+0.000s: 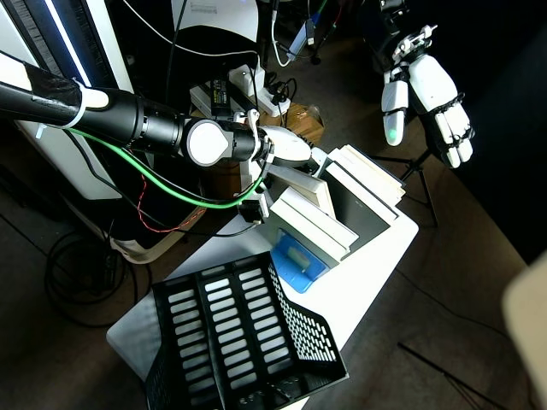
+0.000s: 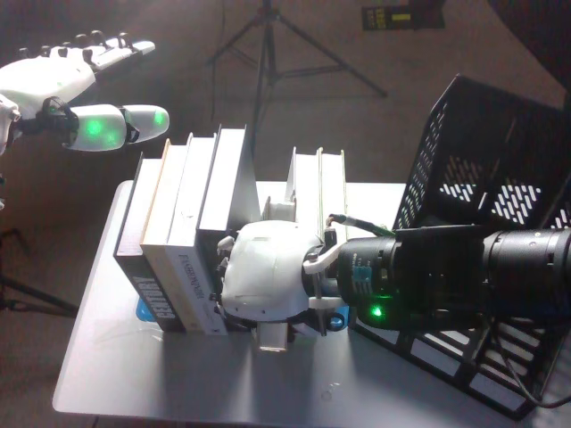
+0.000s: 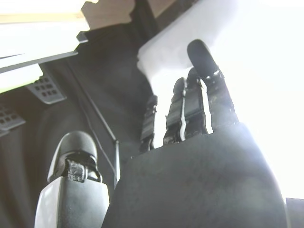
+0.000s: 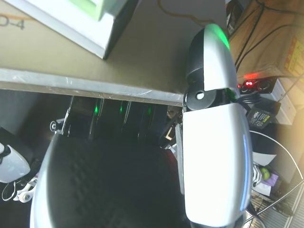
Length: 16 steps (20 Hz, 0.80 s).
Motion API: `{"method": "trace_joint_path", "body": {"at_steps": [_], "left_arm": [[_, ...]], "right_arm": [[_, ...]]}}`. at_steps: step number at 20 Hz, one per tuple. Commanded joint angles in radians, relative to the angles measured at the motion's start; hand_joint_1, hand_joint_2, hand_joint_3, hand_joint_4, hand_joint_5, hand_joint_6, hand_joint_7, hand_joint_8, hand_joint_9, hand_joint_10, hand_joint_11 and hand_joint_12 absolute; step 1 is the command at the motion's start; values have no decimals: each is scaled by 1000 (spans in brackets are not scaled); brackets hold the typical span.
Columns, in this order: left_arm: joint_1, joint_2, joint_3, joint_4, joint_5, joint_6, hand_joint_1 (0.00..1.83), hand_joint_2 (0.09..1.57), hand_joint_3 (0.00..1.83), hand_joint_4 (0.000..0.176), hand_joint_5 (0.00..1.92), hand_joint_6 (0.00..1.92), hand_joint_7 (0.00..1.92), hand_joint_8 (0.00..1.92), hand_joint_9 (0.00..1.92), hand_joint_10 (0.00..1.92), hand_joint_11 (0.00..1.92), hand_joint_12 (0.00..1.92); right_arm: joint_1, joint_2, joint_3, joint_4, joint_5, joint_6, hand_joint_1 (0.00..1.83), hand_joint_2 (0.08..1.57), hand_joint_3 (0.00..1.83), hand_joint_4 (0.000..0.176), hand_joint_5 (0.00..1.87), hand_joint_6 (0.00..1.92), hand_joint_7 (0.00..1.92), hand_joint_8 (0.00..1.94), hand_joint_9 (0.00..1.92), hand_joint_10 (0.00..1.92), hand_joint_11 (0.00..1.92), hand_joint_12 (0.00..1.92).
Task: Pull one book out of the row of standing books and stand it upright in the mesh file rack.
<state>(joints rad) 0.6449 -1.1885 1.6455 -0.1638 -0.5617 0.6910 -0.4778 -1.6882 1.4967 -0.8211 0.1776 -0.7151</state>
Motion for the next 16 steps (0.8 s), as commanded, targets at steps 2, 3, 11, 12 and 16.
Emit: {"method": "trace_joint_path", "body": {"at_steps": [2, 3, 11, 12, 16], "left_arm": [[-10, 4, 6, -11, -125, -4, 0, 1181, 0, 173, 0, 0, 0, 0, 25, 111, 0, 1563], [-10, 4, 5, -11, -127, -5, 0, 1181, 0, 173, 0, 0, 0, 0, 24, 112, 0, 1563], [-7, 2, -3, -12, -129, -9, 0, 1182, 0, 173, 0, 0, 0, 0, 21, 119, 0, 1560], [-6, 2, -5, -11, -129, -9, 134, 1344, 0, 148, 0, 0, 210, 231, 3, 779, 0, 1849], [-7, 2, -10, -9, -125, -9, 291, 1351, 0, 107, 21, 7, 0, 0, 0, 0, 0, 1921]], "right_arm": [[-6, 31, 3, 20, -33, 9, 1396, 1051, 0, 0, 1090, 728, 1209, 678, 941, 1198, 596, 1806], [-6, 40, -8, 19, -30, 9, 1400, 1038, 0, 0, 1096, 761, 1275, 495, 986, 1141, 634, 1747], [25, 167, -142, 18, 13, 9, 1396, 1034, 4, 0, 1081, 802, 1337, 360, 970, 1110, 572, 1689], [32, 187, -164, 18, 22, 9, 1399, 1029, 0, 0, 1092, 770, 1390, 275, 979, 1099, 608, 1664], [58, 259, -241, 1, 47, 9, 1388, 1081, 5, 0, 982, 827, 1155, 822, 893, 1242, 566, 1734]]}}
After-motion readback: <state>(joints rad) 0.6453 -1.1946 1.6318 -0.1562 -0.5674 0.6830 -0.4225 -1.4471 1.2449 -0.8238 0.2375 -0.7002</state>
